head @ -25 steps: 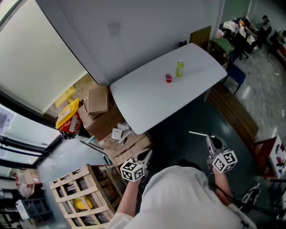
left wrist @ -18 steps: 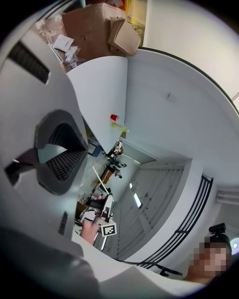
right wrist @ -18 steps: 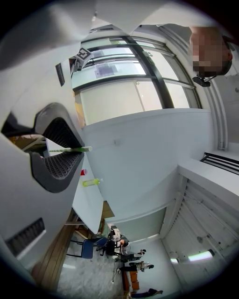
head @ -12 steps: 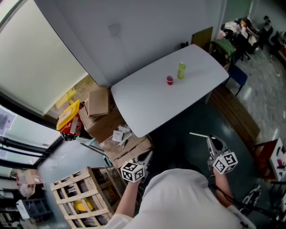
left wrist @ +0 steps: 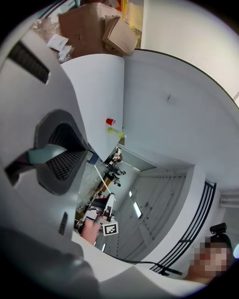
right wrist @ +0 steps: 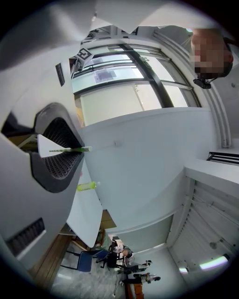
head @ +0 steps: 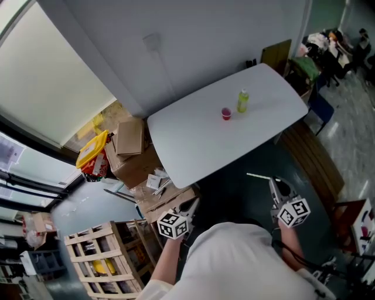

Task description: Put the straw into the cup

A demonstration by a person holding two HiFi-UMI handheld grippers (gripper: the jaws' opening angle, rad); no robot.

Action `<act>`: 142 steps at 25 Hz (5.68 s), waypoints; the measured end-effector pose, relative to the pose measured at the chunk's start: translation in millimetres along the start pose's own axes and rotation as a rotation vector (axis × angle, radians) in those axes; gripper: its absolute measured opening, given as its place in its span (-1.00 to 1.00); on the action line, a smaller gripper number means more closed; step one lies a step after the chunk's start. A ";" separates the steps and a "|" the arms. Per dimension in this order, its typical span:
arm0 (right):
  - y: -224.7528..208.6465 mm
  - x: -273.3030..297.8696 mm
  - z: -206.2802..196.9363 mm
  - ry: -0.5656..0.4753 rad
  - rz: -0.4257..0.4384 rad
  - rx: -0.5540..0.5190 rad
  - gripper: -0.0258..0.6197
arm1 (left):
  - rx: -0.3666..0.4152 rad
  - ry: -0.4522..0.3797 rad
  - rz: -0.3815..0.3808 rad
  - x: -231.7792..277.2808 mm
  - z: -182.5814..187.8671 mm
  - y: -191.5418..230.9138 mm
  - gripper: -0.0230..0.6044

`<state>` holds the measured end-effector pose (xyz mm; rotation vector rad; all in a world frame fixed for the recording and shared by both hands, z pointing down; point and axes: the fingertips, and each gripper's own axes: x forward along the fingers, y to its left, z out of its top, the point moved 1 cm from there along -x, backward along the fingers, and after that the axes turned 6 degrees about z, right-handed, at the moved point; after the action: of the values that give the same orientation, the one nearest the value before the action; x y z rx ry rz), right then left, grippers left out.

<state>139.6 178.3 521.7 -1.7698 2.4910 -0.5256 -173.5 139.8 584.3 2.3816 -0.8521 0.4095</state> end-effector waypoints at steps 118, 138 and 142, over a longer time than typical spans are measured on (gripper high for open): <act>-190.7 432.6 -48.2 0.481 0.278 -0.224 -0.76 | -0.269 0.083 0.231 259.3 150.4 117.9 -0.92; -202.9 421.6 -11.7 0.425 0.379 -0.200 -0.76 | -0.280 0.051 0.287 284.0 155.1 96.1 -0.92; -209.3 414.9 -12.2 0.425 0.392 -0.211 -0.76 | -0.281 0.039 0.310 283.5 154.4 91.0 -0.92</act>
<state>183.0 -262.8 661.7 -1.2616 3.1846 -0.6865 -6.5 -147.7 628.7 1.9841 -1.1828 0.4237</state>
